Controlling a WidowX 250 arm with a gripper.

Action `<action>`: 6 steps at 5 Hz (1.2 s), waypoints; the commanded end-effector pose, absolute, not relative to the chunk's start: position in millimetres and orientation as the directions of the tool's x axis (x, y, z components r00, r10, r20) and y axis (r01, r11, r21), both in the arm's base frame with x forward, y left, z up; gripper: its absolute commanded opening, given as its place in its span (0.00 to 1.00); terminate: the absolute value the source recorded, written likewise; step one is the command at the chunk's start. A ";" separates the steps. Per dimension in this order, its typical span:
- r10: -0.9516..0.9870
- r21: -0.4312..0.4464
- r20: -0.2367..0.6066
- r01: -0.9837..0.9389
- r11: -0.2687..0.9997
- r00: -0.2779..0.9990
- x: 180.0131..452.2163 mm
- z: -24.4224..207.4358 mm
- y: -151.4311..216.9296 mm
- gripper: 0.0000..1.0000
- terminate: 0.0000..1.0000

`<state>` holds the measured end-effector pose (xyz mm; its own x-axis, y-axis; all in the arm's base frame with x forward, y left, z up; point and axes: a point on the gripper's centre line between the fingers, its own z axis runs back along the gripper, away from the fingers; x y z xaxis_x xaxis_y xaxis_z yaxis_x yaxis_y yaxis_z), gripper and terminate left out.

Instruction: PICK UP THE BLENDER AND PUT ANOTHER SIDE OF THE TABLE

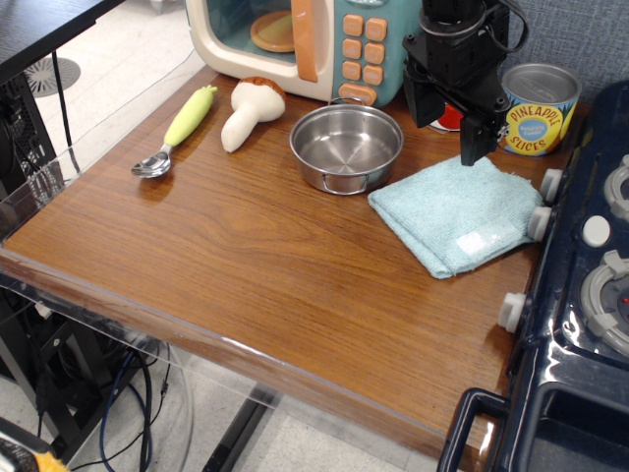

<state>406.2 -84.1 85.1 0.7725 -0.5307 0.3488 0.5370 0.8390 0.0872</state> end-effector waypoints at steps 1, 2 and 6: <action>-0.531 0.087 0.349 0.537 0.839 0.772 406.2 85.1 -84.1 1.00 0.00; -0.489 0.075 0.372 0.499 0.863 0.789 402.5 94.4 -70.8 1.00 0.00; -0.175 0.089 0.395 0.152 0.984 0.902 406.4 123.1 47.6 1.00 0.00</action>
